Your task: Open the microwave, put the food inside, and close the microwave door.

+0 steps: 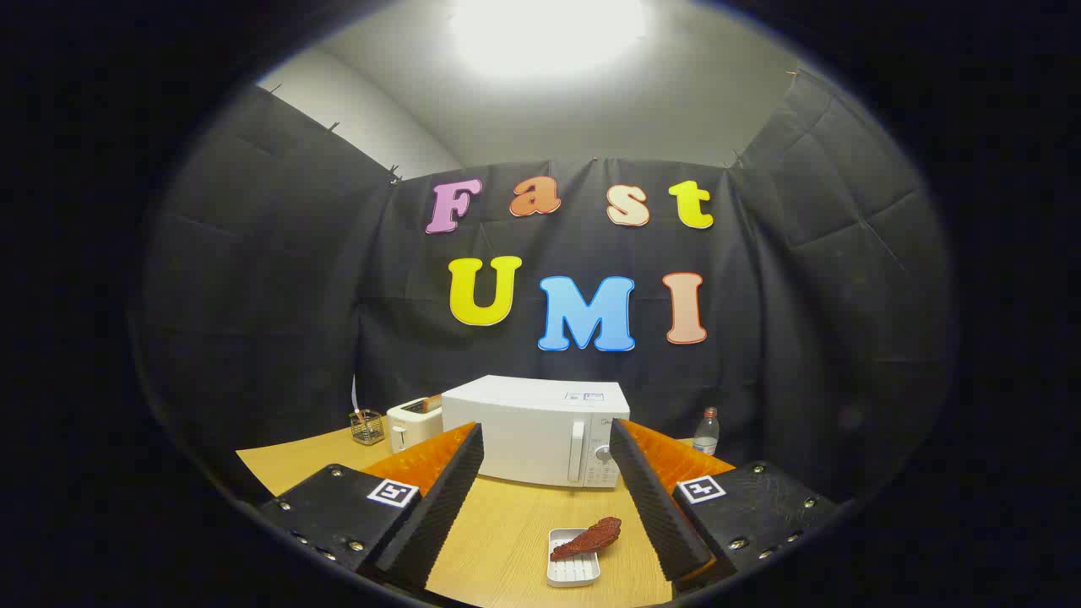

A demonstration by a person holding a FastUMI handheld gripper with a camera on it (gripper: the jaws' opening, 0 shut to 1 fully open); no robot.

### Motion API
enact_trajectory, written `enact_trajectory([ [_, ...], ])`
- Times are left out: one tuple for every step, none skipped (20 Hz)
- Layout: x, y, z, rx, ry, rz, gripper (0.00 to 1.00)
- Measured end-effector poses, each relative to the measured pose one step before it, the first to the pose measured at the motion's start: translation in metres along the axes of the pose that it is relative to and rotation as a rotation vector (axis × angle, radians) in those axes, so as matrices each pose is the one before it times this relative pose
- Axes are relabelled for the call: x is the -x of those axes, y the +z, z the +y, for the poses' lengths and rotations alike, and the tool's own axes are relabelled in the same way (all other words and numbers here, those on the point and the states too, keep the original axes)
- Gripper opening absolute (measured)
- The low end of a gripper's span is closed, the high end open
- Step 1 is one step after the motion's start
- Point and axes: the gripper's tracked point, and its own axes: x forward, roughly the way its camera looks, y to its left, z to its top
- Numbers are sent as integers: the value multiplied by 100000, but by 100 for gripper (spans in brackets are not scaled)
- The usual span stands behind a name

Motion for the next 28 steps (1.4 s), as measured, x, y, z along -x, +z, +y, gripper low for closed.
enact_trajectory([
  [-4, 60, -112, 166, -222, -21, 96],
  [-81, -107, -51, -61, -117, 46, 96],
  [-11, 25, -19, -2, 9, 124, 96],
  [35, 33, -56, -37, -218, -191, 96],
  [-65, 15, -103, -76, -294, -30, 96],
  [4, -82, 42, -99, 17, 55, 96],
  [-74, -40, -11, 95, 165, 183, 96],
  [19, -120, 69, 154, 24, 96, 96],
  [-6, 7, 66, 62, 96, 126, 96],
  [-78, -145, 58, 107, 207, 244, 96],
  [9, 30, 41, 188, 124, 85, 96],
  [-35, -26, 108, 184, 22, 13, 96],
  [-46, -23, 80, 140, 143, 120, 96],
  [13, -58, 88, 236, 145, 13, 96],
  [17, 96, 88, 277, -34, -76, 96],
  [-68, -102, -12, 60, -181, 51, 96],
  [-50, -39, 40, -174, 57, 75, 96],
  [-121, -108, 92, -70, 220, 22, 96],
  [-158, -12, -29, -124, 6, 40, 96],
  [-205, -174, -62, 3, -8, 259, 96],
  [-237, -172, -28, 101, 81, 349, 96],
  [-258, -300, -20, 179, 5, 323, 96],
  [-391, -199, -88, 3, -92, 176, 96],
  [-490, -403, -50, 22, 111, 237, 96],
  [-495, -342, 81, 223, 537, 402, 96],
  [-627, -495, -29, -94, 212, 630, 96],
  [-657, -470, -11, -178, 543, 563, 96],
  [-779, -399, 120, -216, 732, 353, 96],
])
